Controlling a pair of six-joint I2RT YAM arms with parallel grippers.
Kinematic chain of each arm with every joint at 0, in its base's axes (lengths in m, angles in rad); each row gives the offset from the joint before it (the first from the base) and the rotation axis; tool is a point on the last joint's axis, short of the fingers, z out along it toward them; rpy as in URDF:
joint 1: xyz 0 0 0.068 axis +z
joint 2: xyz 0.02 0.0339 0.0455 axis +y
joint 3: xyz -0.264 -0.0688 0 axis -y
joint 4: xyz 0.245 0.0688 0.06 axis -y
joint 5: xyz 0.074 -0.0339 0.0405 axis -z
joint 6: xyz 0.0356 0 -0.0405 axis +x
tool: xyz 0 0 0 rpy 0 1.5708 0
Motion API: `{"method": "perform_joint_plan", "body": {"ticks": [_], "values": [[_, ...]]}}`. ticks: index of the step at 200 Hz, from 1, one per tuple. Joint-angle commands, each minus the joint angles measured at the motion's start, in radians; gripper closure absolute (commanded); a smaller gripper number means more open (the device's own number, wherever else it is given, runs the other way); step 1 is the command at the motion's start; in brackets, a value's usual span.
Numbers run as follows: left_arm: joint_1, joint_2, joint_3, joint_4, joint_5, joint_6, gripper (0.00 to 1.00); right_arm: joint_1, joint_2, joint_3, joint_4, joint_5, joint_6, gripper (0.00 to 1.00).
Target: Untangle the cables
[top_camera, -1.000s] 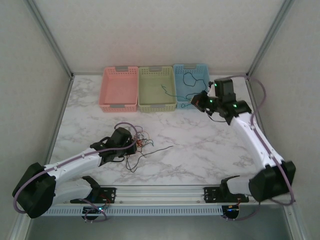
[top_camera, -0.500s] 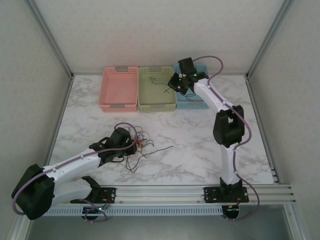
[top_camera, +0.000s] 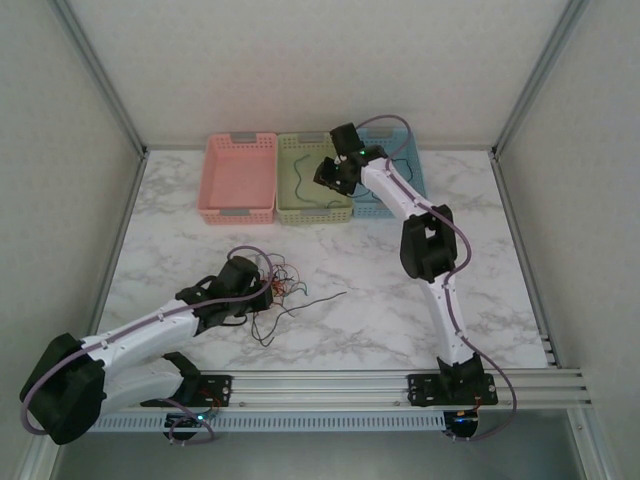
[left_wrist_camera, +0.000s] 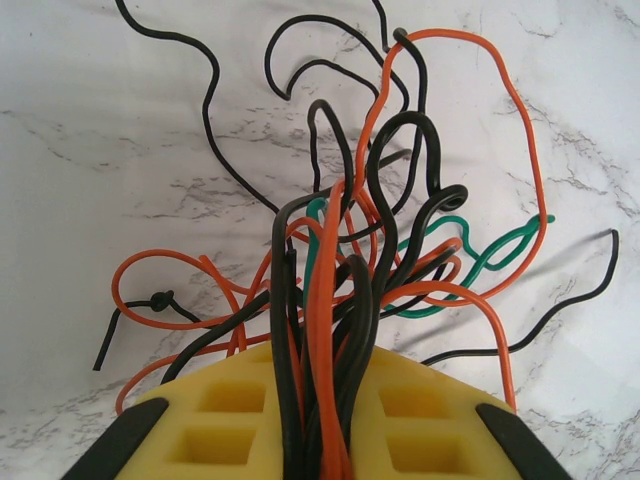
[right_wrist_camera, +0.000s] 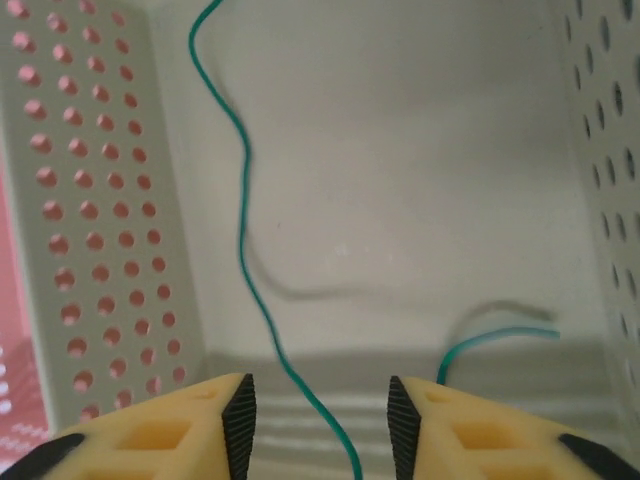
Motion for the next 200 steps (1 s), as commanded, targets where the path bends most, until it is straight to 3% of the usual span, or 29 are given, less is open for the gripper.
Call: {"method": "perform_joint_plan", "body": {"ticks": [1,36,85,108,141,200], "values": [[0.009,-0.024,-0.018,-0.007,0.027,0.015,1.0,0.028,-0.245,-0.123,0.035,0.064,-0.127,0.56],[0.009,-0.05,-0.042,0.04,0.059,0.001,1.0,0.052,-0.646,-0.623,0.302,0.054,-0.153,0.54],[0.009,-0.048,-0.032,0.078,0.097,0.011,1.0,0.095,-1.013,-1.156,0.498,-0.184,-0.177,0.59],[0.009,-0.059,-0.021,0.082,0.12,0.045,1.0,0.138,-1.093,-1.306,0.498,-0.228,-0.217,0.61],[0.009,-0.085,-0.008,0.061,0.14,0.08,1.0,0.184,-1.124,-1.419,0.506,-0.255,-0.263,0.56],[0.009,-0.083,0.017,0.066,0.185,0.069,1.0,0.213,-1.037,-1.541,0.682,-0.346,-0.345,0.54]]}}
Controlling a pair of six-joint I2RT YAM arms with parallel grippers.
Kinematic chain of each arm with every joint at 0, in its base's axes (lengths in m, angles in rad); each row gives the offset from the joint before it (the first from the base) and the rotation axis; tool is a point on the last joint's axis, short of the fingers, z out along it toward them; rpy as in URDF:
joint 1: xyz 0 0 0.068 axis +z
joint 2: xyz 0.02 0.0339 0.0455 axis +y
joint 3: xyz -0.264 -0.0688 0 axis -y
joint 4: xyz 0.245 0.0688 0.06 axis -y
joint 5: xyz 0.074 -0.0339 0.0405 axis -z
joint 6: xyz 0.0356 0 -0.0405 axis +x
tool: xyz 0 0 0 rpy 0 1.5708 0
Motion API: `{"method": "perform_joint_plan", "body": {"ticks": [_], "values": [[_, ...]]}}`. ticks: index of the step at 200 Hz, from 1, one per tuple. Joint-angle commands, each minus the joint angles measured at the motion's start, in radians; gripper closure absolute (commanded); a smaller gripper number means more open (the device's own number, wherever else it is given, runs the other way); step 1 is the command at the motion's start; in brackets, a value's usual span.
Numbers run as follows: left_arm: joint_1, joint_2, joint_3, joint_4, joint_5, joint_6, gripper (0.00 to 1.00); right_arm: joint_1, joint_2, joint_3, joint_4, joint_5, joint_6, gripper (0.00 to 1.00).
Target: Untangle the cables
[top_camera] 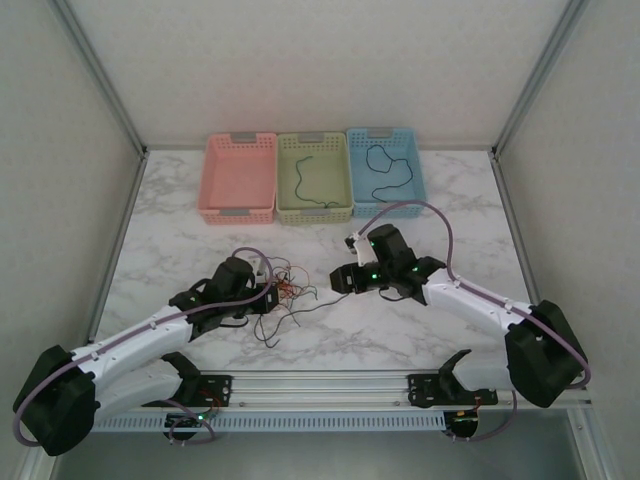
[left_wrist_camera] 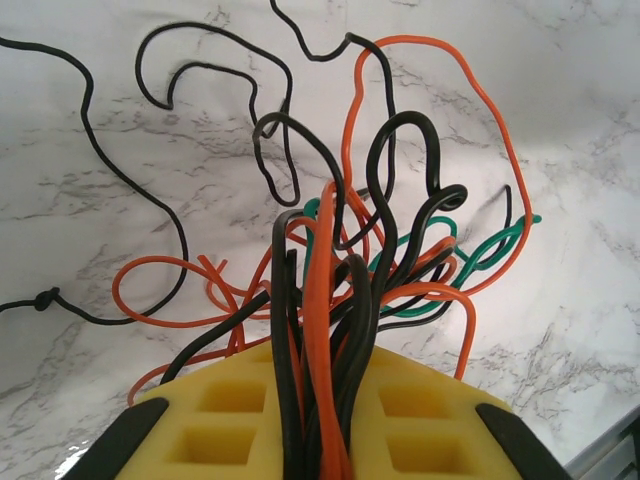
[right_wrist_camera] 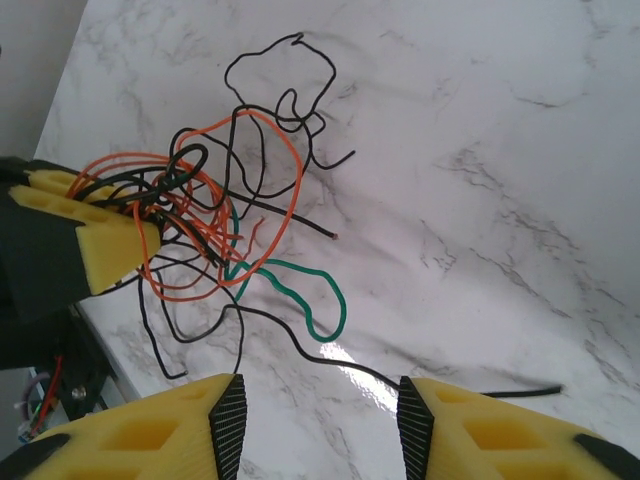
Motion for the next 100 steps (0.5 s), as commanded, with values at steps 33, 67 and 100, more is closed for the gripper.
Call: {"method": "perform_joint_plan", "body": {"ticks": [33,67,100], "values": [[0.008,-0.004,0.058,0.024,0.085,0.002,1.0,0.033,0.1,-0.021,0.121,-0.075,-0.131,0.54],[0.008,0.017,0.07,0.026,0.105,0.01,1.0,0.052,0.128,-0.015,0.146,-0.058,-0.168,0.54],[0.008,0.025,0.076,0.037,0.121,0.005,1.0,0.051,0.154,0.0,0.15,-0.054,-0.168,0.54]]}}
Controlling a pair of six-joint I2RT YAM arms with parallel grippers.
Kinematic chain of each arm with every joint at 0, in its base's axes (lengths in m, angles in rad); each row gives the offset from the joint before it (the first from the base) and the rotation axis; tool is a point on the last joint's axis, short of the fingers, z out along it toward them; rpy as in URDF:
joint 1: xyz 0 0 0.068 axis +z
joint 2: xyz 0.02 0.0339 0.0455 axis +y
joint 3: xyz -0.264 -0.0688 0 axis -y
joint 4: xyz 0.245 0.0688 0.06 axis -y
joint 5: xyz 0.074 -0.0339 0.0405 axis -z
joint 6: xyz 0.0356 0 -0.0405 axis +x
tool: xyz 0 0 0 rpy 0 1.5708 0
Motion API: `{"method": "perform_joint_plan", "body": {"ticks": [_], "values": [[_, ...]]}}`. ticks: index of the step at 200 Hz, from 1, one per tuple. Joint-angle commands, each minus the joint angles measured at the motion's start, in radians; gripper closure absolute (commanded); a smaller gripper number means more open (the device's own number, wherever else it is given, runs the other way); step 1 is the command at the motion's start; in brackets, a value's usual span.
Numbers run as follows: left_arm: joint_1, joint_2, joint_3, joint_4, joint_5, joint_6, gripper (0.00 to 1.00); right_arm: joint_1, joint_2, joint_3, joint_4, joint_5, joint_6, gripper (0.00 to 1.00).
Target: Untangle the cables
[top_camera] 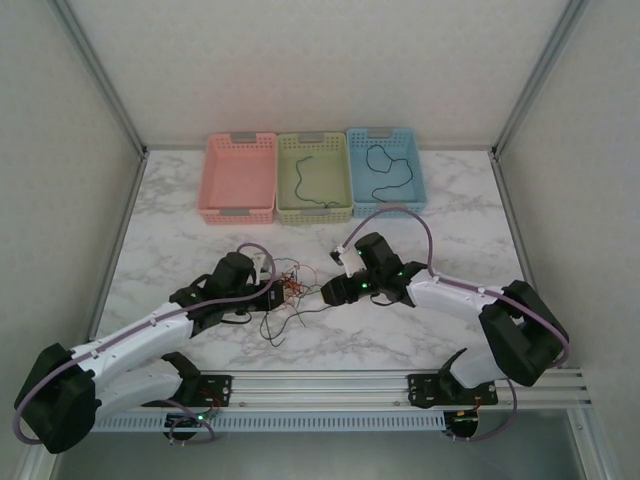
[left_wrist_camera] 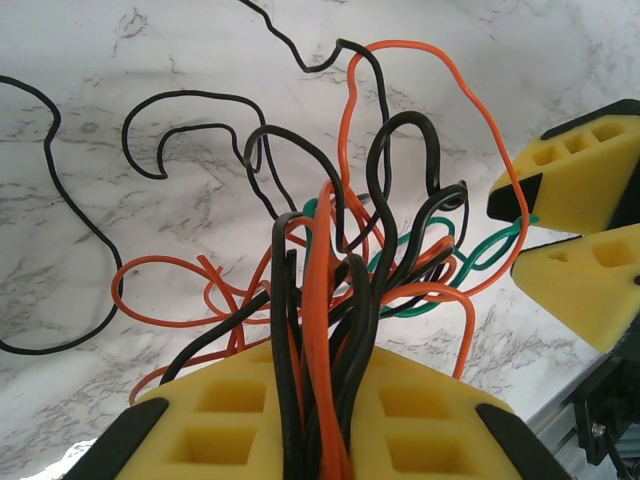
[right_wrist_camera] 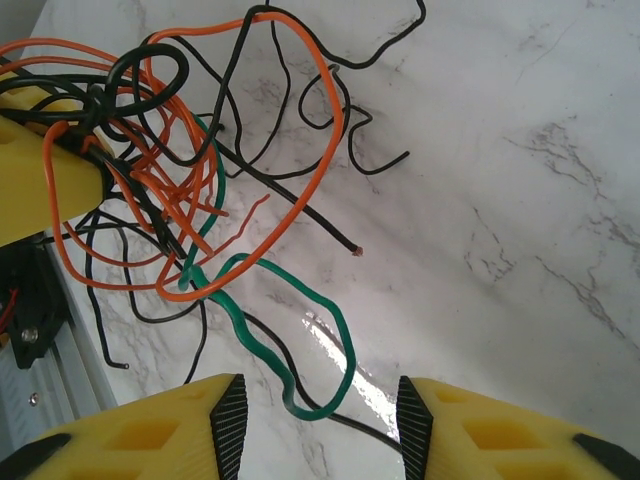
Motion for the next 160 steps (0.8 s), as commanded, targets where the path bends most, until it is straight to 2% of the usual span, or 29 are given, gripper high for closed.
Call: {"method": "perform_joint_plan", "body": {"ticks": [1,22,51,58,106,143,160], "values": [[0.008,0.009,0.037,0.031,0.039,0.006,1.0,0.005,0.022,0.027,0.03,-0.01,-0.029,0.54],[0.008,0.018,0.044,0.029,0.042,0.011,1.0,0.005,0.034,0.036,0.027,-0.013,-0.031,0.58],[0.008,0.029,0.042,0.038,0.044,0.01,1.0,0.006,0.042,0.043,0.027,-0.02,-0.025,0.75],[0.007,0.031,0.041,0.042,0.046,0.009,1.0,0.031,0.038,0.04,0.032,-0.02,-0.023,0.79],[0.007,0.033,0.039,0.043,0.036,0.006,1.0,0.033,0.004,0.019,0.039,0.014,-0.015,0.99],[0.007,0.036,0.033,0.031,0.005,0.002,1.0,0.033,-0.049,-0.006,0.025,0.087,-0.004,1.0],[0.007,0.033,0.031,0.015,-0.025,-0.001,1.0,0.031,-0.063,-0.007,-0.005,0.162,0.013,1.0]]}}
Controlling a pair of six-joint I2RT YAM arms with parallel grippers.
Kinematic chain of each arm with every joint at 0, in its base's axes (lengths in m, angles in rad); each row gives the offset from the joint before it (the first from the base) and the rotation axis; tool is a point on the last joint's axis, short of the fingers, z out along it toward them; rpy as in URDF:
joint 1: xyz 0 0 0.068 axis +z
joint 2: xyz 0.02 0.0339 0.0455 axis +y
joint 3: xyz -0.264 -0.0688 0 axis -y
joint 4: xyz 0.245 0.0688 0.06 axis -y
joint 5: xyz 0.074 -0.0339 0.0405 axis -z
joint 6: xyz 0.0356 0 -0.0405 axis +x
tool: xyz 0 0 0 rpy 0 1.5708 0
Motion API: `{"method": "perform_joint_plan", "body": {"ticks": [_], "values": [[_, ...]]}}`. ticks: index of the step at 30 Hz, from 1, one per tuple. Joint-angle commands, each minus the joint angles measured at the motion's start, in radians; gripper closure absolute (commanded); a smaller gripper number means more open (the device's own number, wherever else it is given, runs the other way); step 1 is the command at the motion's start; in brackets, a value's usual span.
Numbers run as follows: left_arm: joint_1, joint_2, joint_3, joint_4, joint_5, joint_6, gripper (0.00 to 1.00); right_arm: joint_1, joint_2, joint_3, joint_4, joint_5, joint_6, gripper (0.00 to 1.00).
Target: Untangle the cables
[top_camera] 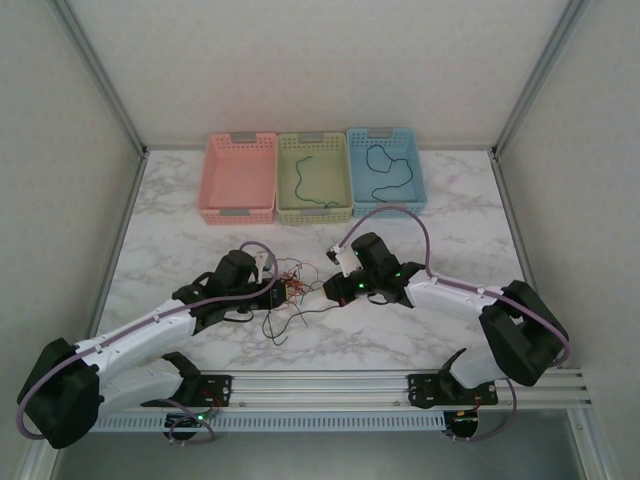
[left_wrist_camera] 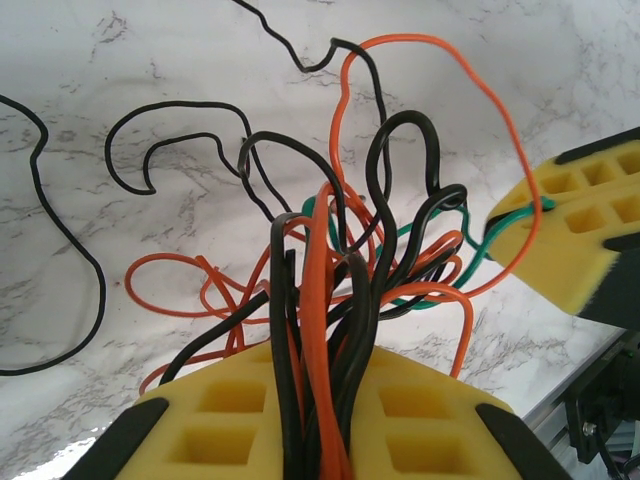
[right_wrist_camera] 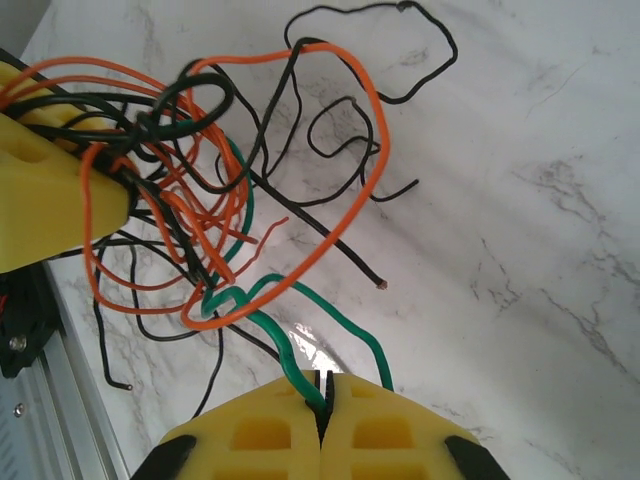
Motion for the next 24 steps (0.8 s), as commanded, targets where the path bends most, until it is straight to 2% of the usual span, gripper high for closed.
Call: {"method": "perform_joint_plan", "body": {"ticks": [1,4,5,8,13,15,19,24], "values": [[0.007,0.001,0.018,-0.005,-0.042,-0.001,1.0,0.005,-0.043,-0.014,-0.024,0.115,0.021,1.0],[0.009,-0.023,0.012,-0.05,-0.129,-0.019,1.0,-0.011,-0.048,-0.003,-0.094,0.255,0.073,1.0],[0.011,-0.032,0.01,-0.061,-0.146,-0.023,1.0,-0.045,-0.053,-0.006,-0.11,0.287,0.09,1.0],[0.013,-0.054,-0.005,-0.064,-0.154,-0.032,1.0,-0.118,-0.083,-0.037,-0.125,0.33,0.148,1.0],[0.014,-0.076,-0.016,-0.076,-0.163,-0.034,1.0,-0.276,-0.172,-0.113,-0.107,0.278,0.233,1.0],[0.015,-0.079,-0.02,-0.075,-0.171,-0.035,1.0,-0.309,-0.205,-0.132,-0.1,0.26,0.255,1.0],[0.015,-0.077,-0.02,-0.065,-0.169,-0.038,1.0,-0.334,-0.209,-0.12,-0.158,0.303,0.261,1.0],[0.015,-0.063,-0.017,-0.059,-0.162,-0.036,1.0,-0.342,-0.217,-0.142,-0.107,0.228,0.265,1.0]]}}
